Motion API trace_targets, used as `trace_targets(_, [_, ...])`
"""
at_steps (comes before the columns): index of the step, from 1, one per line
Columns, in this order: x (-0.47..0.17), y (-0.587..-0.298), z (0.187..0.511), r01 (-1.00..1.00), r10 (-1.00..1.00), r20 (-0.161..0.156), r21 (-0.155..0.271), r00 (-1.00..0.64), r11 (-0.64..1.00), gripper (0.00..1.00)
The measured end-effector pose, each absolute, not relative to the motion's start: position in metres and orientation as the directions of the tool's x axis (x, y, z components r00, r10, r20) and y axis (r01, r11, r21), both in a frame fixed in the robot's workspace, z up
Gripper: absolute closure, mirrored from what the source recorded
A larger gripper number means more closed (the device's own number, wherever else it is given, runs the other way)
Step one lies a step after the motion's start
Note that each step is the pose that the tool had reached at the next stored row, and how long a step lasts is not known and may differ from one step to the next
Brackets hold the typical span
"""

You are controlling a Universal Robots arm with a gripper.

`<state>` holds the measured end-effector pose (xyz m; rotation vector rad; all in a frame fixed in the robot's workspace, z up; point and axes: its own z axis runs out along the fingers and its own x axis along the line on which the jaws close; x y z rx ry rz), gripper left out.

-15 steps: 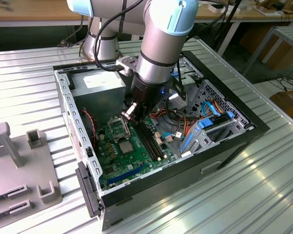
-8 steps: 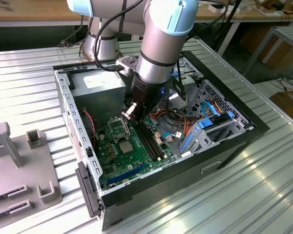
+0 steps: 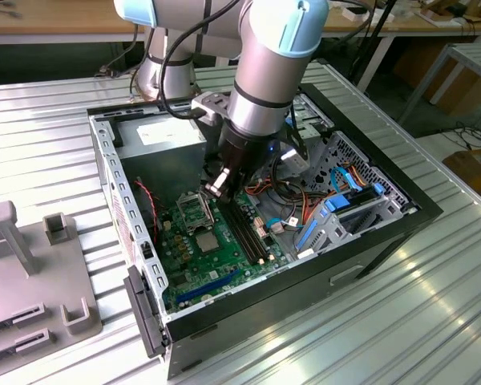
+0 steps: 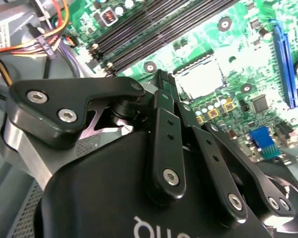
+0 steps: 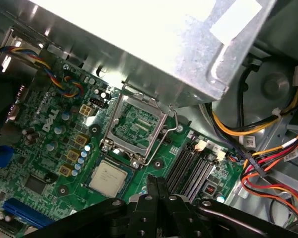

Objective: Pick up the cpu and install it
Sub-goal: 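Close the cpu cover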

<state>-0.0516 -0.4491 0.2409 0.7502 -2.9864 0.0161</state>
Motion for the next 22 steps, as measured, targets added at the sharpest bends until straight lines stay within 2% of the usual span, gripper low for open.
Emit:
trace_targets(5, [-0.0467,-0.4392,0.2395,-0.473,-0.473,0.056,0.018,-0.879,0.881,0.89])
trace_targets(9, [-0.0431,-0.4383,0.2394,-0.474,-0.477,0.021,0.085,-0.879,0.877,0.89])
trace_targets(15, [-0.0427,-0.4383,0.2389,-0.488,-0.492,-0.018,0.159,-0.87,0.858,0.89])
trace_targets(22, [-0.0424,-0.4408,0.2316,-0.497,-0.501,-0.023,0.175,-0.865,0.85,0.89])
